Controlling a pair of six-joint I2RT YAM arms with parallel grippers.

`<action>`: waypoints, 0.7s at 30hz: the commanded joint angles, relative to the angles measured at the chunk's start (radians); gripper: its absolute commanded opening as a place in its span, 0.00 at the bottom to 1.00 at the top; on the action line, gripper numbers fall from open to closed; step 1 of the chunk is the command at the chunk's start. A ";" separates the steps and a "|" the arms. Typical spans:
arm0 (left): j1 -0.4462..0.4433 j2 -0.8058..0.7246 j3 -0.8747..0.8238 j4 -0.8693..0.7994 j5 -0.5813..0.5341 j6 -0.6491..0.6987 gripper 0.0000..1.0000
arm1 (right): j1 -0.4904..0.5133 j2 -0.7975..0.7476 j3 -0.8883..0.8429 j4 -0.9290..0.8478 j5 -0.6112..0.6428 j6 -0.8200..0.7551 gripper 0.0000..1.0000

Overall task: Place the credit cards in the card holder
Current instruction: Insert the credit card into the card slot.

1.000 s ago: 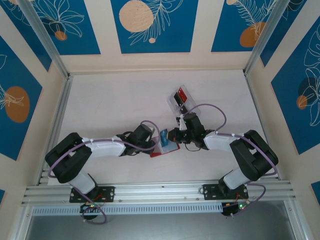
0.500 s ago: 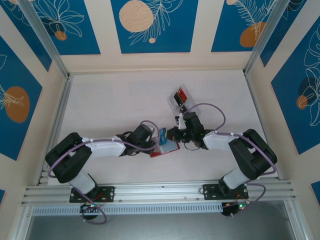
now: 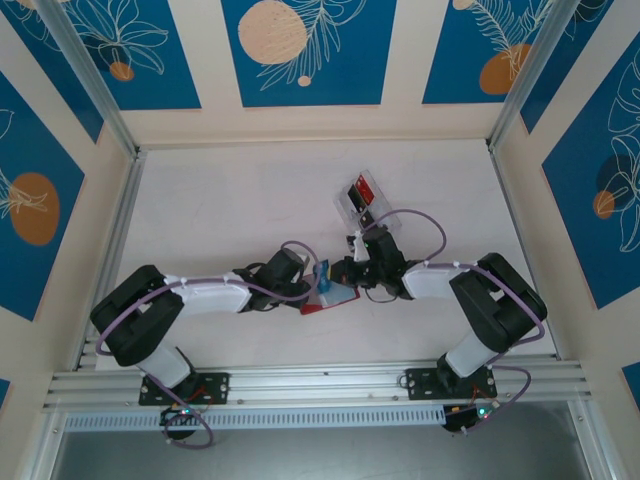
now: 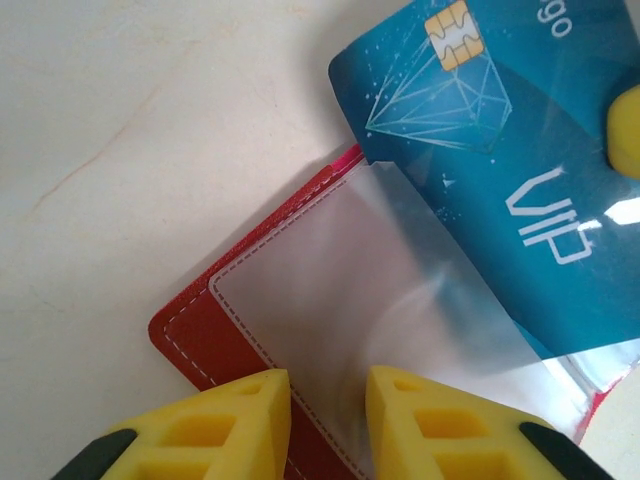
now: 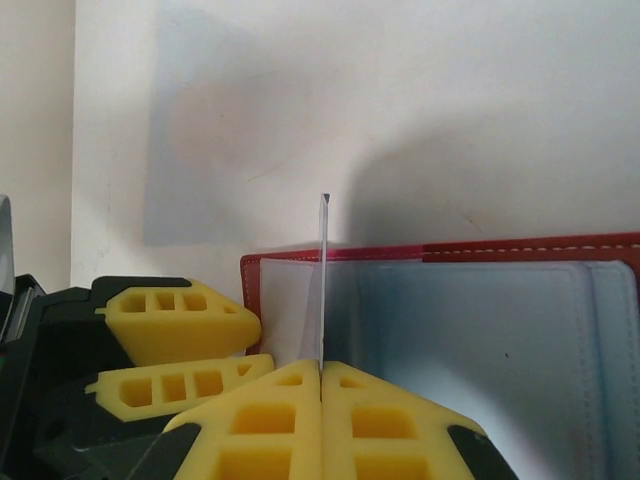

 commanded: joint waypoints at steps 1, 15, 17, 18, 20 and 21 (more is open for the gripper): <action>-0.002 0.052 -0.036 -0.033 0.020 -0.013 0.28 | 0.009 -0.028 -0.039 -0.017 0.000 0.006 0.00; -0.002 0.049 -0.034 -0.025 0.023 -0.027 0.34 | 0.021 -0.018 -0.067 -0.069 -0.009 -0.019 0.00; -0.002 0.046 -0.038 -0.016 0.027 -0.030 0.35 | 0.021 -0.011 -0.065 -0.078 -0.009 -0.028 0.00; -0.002 0.044 -0.041 -0.012 0.029 -0.033 0.35 | 0.020 -0.005 -0.061 -0.083 -0.012 -0.034 0.00; -0.002 0.045 -0.045 -0.004 0.035 -0.035 0.35 | 0.020 0.010 -0.047 -0.100 -0.020 -0.047 0.00; -0.001 0.046 -0.046 0.001 0.037 -0.037 0.36 | 0.020 0.022 -0.036 -0.111 -0.026 -0.055 0.00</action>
